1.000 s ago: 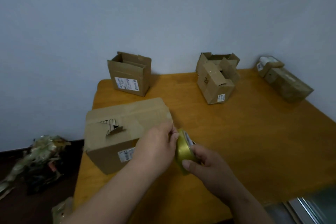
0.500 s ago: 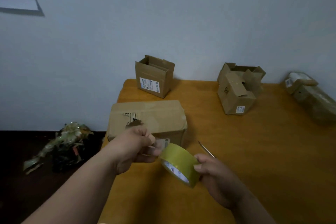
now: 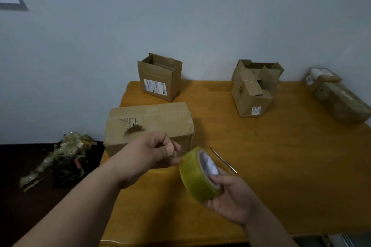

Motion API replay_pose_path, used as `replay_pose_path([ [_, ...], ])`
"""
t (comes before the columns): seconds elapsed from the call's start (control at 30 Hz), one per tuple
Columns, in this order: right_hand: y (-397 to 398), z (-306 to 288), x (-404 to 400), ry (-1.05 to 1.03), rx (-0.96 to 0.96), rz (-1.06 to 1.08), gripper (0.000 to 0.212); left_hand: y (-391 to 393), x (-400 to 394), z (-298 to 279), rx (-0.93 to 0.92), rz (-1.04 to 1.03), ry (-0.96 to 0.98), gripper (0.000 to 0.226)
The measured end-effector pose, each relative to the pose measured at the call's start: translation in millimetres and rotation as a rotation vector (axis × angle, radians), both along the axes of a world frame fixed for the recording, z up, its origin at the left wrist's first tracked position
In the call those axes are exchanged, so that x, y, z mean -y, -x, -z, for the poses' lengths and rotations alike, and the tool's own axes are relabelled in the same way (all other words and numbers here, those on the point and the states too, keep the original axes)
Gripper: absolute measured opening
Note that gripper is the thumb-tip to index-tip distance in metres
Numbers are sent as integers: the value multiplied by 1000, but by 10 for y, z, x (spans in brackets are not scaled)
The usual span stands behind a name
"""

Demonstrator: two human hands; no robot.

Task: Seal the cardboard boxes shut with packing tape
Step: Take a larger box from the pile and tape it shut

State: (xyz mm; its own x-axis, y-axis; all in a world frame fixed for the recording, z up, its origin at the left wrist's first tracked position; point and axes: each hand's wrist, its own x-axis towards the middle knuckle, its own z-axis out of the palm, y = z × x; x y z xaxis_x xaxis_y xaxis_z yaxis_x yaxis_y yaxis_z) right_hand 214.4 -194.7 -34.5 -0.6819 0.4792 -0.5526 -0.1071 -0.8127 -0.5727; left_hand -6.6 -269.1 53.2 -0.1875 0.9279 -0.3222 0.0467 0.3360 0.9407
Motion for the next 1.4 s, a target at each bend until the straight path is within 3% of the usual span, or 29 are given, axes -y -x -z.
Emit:
replay_pose_path([
  [0.1,-118,-21,-131,-116,20,3,70,157,-32,-14,17,-55,-48,12],
  [0.3,-203,-36,-199,-213,2,52,77,439,-100,-67,-338,110,-100,21],
  [0.4,-264,-91,-167,-232,-85,27,63,515,-153,-106,-433,166,-128,17],
  [0.5,-341,-175,-145,-207,-155,31,47,561,-180,-128,-327,244,-117,16],
  [0.67,-238,-159,-17,-128,83,121,72,553,-228,-174,-215,263,-145,13],
  [0.8,-153,-161,64,-317,206,-84,77,618,-243,-139,-472,369,-189,13],
  [0.97,-102,-145,56,-487,477,-329,25,659,-237,-74,-563,351,-236,15],
  [1.03,-112,-30,41,-513,634,-359,15,629,-247,-104,-636,402,-287,16],
  [1.2,-213,270,-30,-625,791,-258,23,460,-336,-83,-631,516,-317,14],
  [1.3,-285,337,-203,-702,862,-272,19,298,-424,9,-635,409,-346,18],
  [1.4,-335,396,-458,-828,993,-354,21,61,-514,223,-756,257,-350,14],
])
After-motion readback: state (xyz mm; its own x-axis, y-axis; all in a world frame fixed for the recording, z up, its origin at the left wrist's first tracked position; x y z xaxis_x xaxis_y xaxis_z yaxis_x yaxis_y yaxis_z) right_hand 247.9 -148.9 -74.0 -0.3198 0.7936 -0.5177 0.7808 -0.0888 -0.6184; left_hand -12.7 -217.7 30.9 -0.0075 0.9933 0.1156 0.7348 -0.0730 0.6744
